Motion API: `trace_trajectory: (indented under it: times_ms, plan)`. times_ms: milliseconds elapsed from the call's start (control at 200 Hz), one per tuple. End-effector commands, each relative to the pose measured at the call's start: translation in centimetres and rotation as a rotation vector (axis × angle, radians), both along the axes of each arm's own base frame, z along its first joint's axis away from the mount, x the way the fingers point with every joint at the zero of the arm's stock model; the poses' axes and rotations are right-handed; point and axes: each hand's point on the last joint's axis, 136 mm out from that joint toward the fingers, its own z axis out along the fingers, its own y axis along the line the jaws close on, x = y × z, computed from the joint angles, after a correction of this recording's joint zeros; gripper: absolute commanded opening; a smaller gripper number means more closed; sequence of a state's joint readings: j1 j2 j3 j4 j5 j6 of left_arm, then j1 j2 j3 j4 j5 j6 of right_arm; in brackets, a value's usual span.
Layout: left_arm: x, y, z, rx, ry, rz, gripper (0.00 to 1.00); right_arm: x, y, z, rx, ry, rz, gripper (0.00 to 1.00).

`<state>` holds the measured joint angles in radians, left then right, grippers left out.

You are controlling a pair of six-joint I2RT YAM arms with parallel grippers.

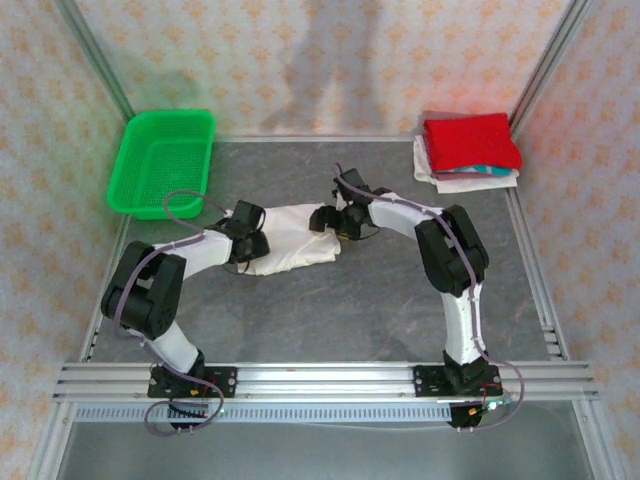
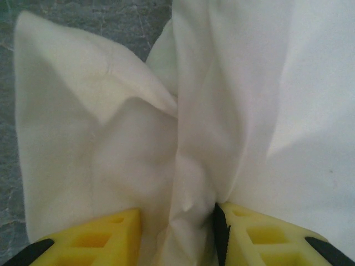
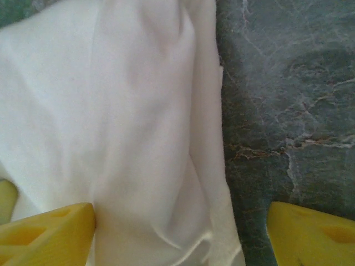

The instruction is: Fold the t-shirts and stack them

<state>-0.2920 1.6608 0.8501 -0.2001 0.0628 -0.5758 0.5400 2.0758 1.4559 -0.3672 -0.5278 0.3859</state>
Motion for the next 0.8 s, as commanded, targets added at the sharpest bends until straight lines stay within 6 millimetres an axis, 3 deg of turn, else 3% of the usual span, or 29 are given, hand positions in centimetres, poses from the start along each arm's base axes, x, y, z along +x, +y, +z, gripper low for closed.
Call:
trace_trajectory:
  times_ms: [0, 145, 310, 535, 611, 796]
  plan:
    - [-0.9, 0.6, -2.2, 0.022, 0.051, 0.009, 0.39, -0.6, 2.5, -0.1, 0.061, 0.002, 0.053, 0.80]
    - [-0.8, 0.3, -2.5, 0.007, 0.051, 0.008, 0.39, -1.1, 4.2, -0.2, 0.105, -0.004, 0.050, 0.76]
    - [-0.6, 0.0, -2.2, -0.002, 0.042, 0.004, 0.39, -0.4, 4.2, -0.9, 0.110, -0.010, 0.001, 0.66]
    - [-0.5, 0.2, -1.4, 0.007, 0.022, 0.007, 0.39, 0.9, 4.8, -1.7, 0.138, -0.022, -0.030, 0.44]
    - [-0.4, 0.2, -0.9, 0.012, 0.011, 0.004, 0.44, 1.3, 4.3, -2.1, 0.144, -0.019, -0.049, 0.34]
    - [0.4, 0.5, 1.8, 0.004, -0.078, 0.028, 0.57, 2.0, 2.9, -2.7, 0.181, -0.005, -0.069, 0.20]
